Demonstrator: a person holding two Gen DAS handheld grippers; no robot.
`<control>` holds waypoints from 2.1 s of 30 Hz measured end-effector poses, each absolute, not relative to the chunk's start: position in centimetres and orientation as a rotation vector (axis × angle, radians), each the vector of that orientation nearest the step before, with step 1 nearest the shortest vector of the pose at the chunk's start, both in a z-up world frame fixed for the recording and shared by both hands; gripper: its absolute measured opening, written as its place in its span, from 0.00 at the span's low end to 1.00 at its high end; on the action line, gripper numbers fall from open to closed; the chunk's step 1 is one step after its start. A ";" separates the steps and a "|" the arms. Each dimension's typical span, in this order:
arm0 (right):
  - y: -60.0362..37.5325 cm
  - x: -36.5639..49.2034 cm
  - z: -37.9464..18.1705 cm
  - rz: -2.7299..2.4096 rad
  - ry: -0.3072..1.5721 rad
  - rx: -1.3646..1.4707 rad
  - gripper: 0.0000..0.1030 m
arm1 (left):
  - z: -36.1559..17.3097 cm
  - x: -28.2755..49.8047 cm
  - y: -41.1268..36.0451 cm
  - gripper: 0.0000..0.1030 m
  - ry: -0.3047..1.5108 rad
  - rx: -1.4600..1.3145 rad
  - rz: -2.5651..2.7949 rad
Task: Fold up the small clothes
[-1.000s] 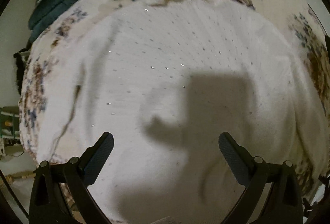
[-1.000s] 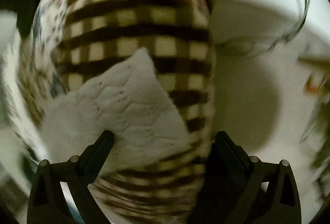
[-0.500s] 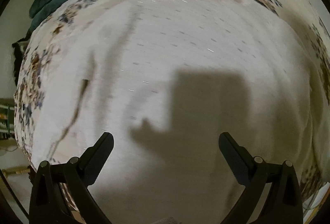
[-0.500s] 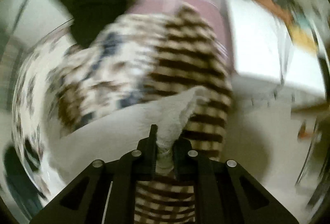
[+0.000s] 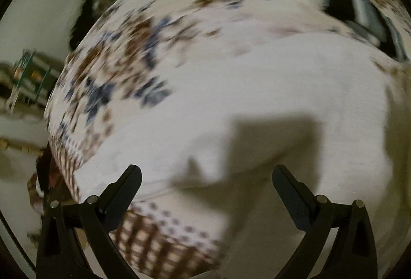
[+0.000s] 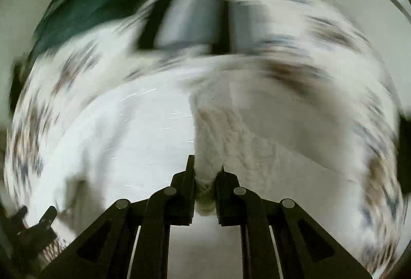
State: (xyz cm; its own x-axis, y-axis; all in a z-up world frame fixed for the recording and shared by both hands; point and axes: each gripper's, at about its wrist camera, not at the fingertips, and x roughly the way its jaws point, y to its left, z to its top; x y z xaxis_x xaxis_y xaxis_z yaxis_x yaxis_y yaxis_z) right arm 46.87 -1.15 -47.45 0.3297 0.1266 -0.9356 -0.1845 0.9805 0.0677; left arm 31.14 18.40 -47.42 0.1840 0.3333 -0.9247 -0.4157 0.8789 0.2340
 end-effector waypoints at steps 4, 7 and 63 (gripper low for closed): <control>11.9 46.2 -50.8 0.380 1.244 -0.205 0.12 | -48.1 29.4 22.5 1.00 1.280 -0.121 0.600; 16.8 44.9 -52.5 0.430 1.248 -0.268 0.12 | -48.5 28.6 24.1 1.00 1.280 -0.146 0.629; -26.3 41.4 -53.9 -0.022 1.497 0.220 0.76 | -40.3 38.9 0.5 0.06 1.080 -0.353 0.104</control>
State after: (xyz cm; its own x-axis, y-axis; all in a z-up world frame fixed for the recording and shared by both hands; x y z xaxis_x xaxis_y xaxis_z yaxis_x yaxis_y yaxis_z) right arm 41.38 -26.26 -53.86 0.0777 0.1216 -0.9895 0.1500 0.9798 0.1322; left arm 38.94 0.53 -40.28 0.4727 -0.0877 -0.8769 -0.2540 0.9392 -0.2309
